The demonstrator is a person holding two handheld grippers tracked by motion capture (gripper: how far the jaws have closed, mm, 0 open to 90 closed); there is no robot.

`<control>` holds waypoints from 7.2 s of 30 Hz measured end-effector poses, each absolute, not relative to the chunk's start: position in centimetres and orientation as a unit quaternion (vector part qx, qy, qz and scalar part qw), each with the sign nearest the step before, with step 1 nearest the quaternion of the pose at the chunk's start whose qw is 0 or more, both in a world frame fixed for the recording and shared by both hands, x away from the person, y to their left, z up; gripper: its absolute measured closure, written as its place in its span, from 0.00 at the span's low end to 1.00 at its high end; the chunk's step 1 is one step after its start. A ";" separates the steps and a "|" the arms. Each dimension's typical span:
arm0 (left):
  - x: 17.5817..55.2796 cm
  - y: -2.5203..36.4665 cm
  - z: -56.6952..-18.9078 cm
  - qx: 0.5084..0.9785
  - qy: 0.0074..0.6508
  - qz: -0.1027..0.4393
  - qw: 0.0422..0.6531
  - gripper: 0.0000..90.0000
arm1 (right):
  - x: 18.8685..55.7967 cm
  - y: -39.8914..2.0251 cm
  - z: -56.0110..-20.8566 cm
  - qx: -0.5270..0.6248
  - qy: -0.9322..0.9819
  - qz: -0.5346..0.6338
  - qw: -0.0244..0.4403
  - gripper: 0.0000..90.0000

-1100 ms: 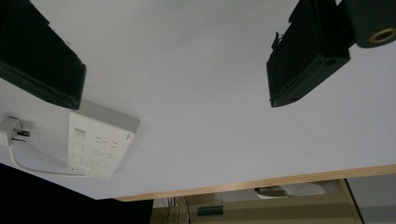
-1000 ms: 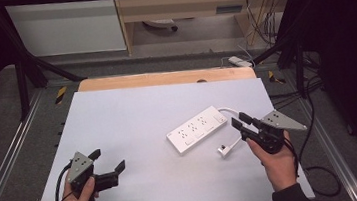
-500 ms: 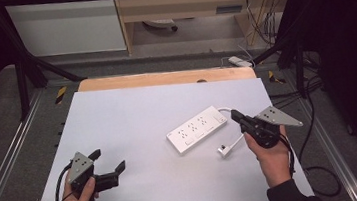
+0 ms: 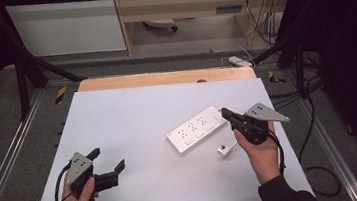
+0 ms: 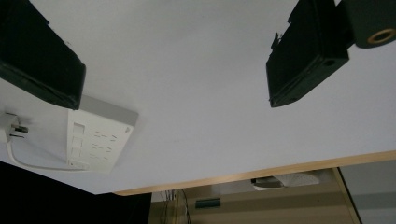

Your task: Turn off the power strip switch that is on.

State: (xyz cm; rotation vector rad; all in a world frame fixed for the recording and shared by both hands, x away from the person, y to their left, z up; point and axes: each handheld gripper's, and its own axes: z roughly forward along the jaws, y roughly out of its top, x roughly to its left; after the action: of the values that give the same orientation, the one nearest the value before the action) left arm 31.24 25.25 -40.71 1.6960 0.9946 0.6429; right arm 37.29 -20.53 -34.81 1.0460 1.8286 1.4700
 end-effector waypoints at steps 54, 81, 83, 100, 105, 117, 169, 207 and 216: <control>31.3 25.1 -40.8 0.708 0.412 0.260 0.511 0.05 | 38.8 -15.8 -36.5 0.379 0.728 0.525 0.226 1.00; 31.3 25.0 -40.8 0.711 0.407 0.258 0.512 0.05 | 39.0 -13.9 -37.9 0.367 0.758 0.498 0.207 1.00; 31.3 24.9 -40.8 0.713 0.405 0.258 0.511 0.05 | 39.1 -13.7 -38.0 0.367 0.760 0.495 0.206 1.00; 31.3 24.9 -40.9 0.714 0.405 0.255 0.510 0.05 | 39.3 -12.9 -39.6 0.370 0.775 0.476 0.191 1.00; 31.3 24.8 -40.9 0.716 0.404 0.255 0.509 0.05 | 39.4 -12.9 -40.1 0.372 0.778 0.471 0.188 1.00; 31.3 24.8 -40.9 0.717 0.403 0.256 0.507 0.05 | 39.5 -12.5 -41.5 0.373 0.786 0.458 0.179 1.00; 31.3 24.7 -40.9 0.719 0.402 0.251 0.508 0.05 | 40.2 -10.6 -44.1 0.382 0.799 0.434 0.167 1.00; 31.4 24.7 -41.0 0.721 0.403 0.251 0.505 0.05 | 39.5 -10.5 -45.1 0.377 0.785 0.457 0.180 1.00; 31.4 24.7 -41.1 0.719 0.406 0.251 0.505 0.05 | 39.6 -10.4 -45.0 0.374 0.790 0.452 0.177 1.00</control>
State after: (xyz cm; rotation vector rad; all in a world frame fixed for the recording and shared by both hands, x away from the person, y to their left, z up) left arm 31.43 24.71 -41.05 1.7362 0.9791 0.6049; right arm 39.63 -10.45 -44.97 1.0589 2.2356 1.2806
